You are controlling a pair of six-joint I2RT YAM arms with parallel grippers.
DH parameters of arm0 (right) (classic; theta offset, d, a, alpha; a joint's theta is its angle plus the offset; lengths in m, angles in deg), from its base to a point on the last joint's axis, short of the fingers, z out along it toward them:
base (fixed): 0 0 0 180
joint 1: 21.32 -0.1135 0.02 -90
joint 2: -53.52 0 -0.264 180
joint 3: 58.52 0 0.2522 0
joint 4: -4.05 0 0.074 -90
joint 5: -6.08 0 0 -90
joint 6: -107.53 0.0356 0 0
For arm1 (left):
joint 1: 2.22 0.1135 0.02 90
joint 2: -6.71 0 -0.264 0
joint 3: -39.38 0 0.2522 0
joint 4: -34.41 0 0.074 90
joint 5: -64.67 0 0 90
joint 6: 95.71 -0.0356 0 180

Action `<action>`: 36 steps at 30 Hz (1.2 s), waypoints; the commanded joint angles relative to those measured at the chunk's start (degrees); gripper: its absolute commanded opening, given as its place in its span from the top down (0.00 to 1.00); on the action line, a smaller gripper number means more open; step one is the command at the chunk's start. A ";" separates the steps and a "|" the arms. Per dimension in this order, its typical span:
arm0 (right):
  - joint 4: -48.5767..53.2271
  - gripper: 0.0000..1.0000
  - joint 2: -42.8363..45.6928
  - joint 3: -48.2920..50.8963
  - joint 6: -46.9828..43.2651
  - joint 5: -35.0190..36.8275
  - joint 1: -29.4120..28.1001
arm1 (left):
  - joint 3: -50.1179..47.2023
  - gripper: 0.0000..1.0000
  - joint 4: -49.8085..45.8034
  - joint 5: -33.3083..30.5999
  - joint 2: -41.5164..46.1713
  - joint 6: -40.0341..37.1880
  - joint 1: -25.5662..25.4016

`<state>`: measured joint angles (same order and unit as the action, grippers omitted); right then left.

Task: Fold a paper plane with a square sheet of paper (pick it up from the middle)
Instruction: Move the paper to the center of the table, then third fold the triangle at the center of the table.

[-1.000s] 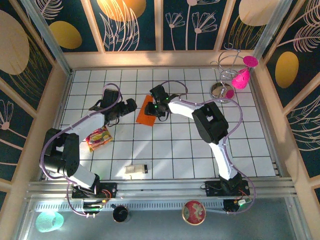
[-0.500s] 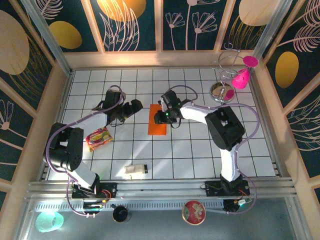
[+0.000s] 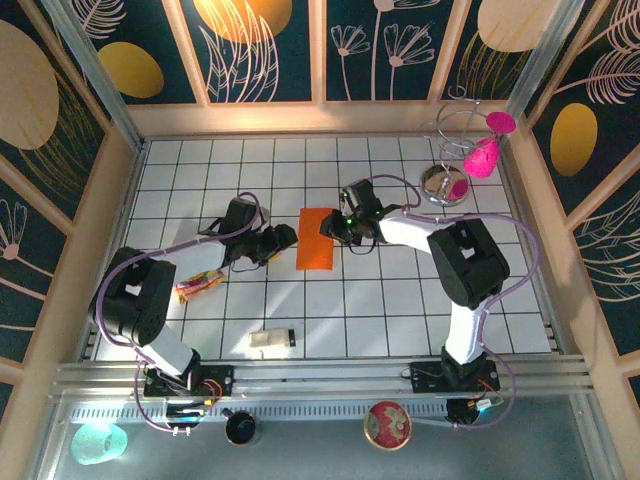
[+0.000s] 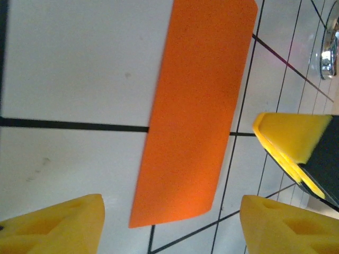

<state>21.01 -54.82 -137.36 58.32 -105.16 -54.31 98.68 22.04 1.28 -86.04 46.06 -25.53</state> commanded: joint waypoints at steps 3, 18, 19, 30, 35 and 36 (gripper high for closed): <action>-0.48 0.75 -2.62 0.14 1.39 -1.18 -0.06 | 0.60 0.43 0.05 1.15 -1.90 1.74 -1.27; 3.80 0.75 -5.53 0.37 -1.16 3.13 -0.05 | 0.78 0.64 -2.40 3.79 -5.08 -1.12 -2.31; 3.68 0.75 -5.49 0.53 -1.20 3.23 -0.07 | 0.78 0.64 -2.23 4.03 -6.62 -1.12 -2.33; 3.31 0.79 -5.32 0.92 -1.16 3.30 -0.21 | 0.79 0.66 1.07 7.25 -8.33 0.44 -3.45; 3.43 0.79 -5.23 0.92 -1.25 3.48 -0.16 | 1.37 0.68 4.11 9.31 -9.10 1.87 -3.50; 3.49 0.79 -5.37 0.92 -1.33 3.48 -0.10 | 1.55 0.68 4.82 9.68 -9.21 2.11 -3.49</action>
<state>21.89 -58.95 -137.36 58.30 -104.08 -54.31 98.90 24.12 8.32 -94.41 46.74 -28.83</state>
